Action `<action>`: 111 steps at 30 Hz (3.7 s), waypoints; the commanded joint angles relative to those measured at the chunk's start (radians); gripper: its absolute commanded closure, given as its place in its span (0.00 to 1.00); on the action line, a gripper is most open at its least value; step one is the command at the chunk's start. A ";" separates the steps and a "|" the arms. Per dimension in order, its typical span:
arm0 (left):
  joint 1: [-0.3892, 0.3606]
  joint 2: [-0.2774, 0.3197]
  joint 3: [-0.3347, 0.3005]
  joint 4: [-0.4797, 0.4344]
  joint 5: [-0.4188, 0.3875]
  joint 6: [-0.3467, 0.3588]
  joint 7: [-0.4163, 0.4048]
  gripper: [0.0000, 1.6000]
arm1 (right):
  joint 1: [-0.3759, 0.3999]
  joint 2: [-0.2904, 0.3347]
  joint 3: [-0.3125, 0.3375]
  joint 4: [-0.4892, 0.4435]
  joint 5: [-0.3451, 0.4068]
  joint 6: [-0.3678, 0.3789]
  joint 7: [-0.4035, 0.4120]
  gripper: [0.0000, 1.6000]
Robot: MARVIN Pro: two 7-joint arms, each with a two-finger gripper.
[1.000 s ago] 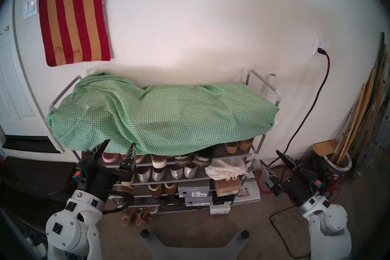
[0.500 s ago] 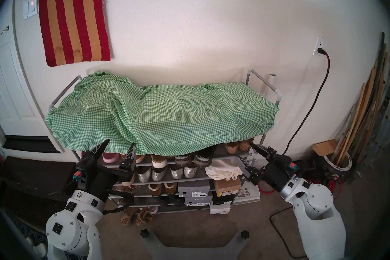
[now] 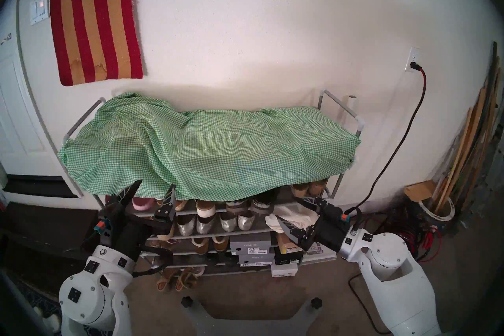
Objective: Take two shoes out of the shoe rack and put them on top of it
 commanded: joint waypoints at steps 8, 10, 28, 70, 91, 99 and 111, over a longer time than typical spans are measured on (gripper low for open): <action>-0.001 0.000 0.002 0.000 -0.002 -0.002 -0.002 0.00 | 0.066 0.054 -0.093 0.044 -0.196 -0.092 0.016 0.00; -0.001 0.000 0.002 0.000 -0.002 -0.002 -0.002 0.00 | 0.071 0.055 -0.096 0.049 -0.211 -0.100 0.017 0.00; -0.001 -0.001 0.002 0.000 -0.002 -0.002 -0.002 0.00 | 0.111 0.057 -0.152 0.076 -0.369 -0.231 -0.020 0.00; -0.001 -0.001 0.002 0.000 -0.002 -0.002 -0.003 0.00 | 0.236 -0.007 -0.194 0.237 -0.462 -0.253 -0.065 0.00; -0.002 -0.002 0.002 0.000 -0.002 -0.002 -0.003 0.00 | 0.290 -0.031 -0.201 0.336 -0.435 -0.227 -0.062 0.00; -0.002 -0.002 0.002 0.000 -0.002 -0.002 -0.003 0.00 | 0.321 -0.045 -0.205 0.369 -0.440 -0.229 -0.070 0.00; -0.002 -0.002 0.002 0.000 -0.001 -0.002 -0.004 0.00 | 0.349 -0.053 -0.223 0.364 -0.451 -0.235 -0.073 0.00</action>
